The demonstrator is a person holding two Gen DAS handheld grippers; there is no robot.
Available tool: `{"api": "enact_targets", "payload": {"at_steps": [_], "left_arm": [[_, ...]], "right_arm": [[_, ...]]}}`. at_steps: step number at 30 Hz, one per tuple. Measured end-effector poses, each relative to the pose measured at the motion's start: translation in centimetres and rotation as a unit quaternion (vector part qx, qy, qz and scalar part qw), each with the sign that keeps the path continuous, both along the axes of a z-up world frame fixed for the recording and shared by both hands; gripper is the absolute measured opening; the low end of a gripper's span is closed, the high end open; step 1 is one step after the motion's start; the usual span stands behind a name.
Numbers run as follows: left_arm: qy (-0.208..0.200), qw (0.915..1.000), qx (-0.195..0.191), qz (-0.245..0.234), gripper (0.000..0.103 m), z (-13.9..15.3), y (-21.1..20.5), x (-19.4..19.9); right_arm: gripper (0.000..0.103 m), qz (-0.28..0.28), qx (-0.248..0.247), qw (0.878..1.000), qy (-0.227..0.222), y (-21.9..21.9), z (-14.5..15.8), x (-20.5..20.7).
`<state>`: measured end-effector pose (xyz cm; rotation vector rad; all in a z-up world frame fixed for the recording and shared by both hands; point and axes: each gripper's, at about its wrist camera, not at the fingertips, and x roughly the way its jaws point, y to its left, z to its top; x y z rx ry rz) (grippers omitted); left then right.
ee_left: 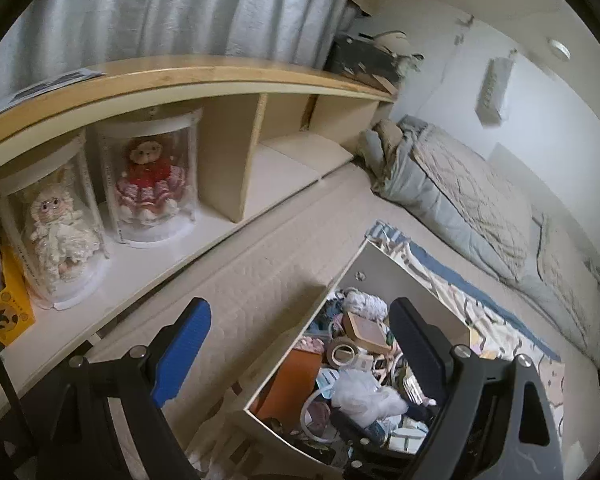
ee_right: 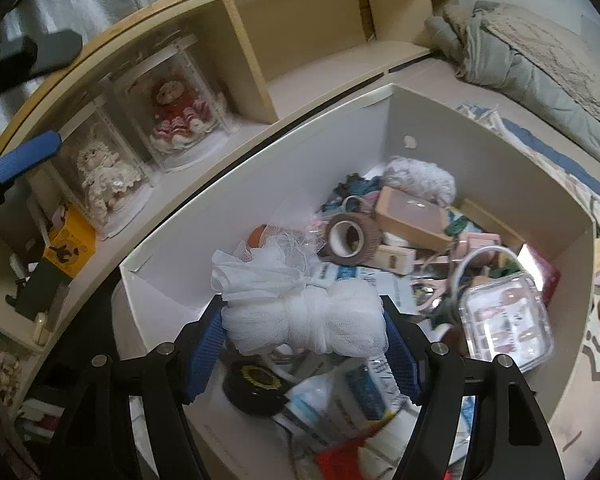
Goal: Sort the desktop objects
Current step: 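Lower into the box and open the left tool on the ring while the right tool releases the bundle, then withdraw both open tools from the box back over the sheet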
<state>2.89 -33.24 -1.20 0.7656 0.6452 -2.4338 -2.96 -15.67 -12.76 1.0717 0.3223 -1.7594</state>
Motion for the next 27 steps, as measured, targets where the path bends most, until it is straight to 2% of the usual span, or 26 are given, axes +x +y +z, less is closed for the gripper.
{"api": "enact_targets", "payload": {"at_steps": [3, 5, 7, 10, 18, 24, 27], "left_arm": [[0.005, 0.9999, 0.004, 0.009, 0.091, 0.2, -0.4, 0.3], [-0.001, 0.9999, 0.003, 0.012, 0.091, 0.1, -0.5, 0.4], [-0.006, 0.9999, 0.002, 0.013, 0.091, 0.0, -0.5, 0.3], [-0.008, 0.9999, 0.001, 0.013, 0.091, -0.1, -0.5, 0.4], [-0.012, 0.9999, -0.008, 0.008, 0.091, -0.2, -0.1, 0.4], [-0.018, 0.9998, -0.010, -0.002, 0.091, -0.3, 0.7, 0.0], [-0.026, 0.9995, -0.017, -0.006, 0.091, -0.3, 1.2, -0.2]], "right_arm": [[0.074, -0.003, -0.005, 1.000, -0.004, -0.4, 0.1, 0.2], [0.075, -0.007, -0.012, 1.000, -0.023, -0.5, 0.2, 0.0], [0.087, -0.011, -0.010, 0.999, -0.042, -0.7, -0.1, -0.2], [0.092, -0.019, -0.012, 0.998, -0.051, -0.7, 0.0, -0.3], [0.092, -0.014, -0.013, 1.000, -0.017, 0.6, 0.6, -0.1], [0.092, -0.018, -0.036, 0.999, 0.035, 2.3, 2.2, 0.3], [0.092, -0.021, -0.032, 0.997, 0.068, 2.9, 3.0, 0.6]]}}
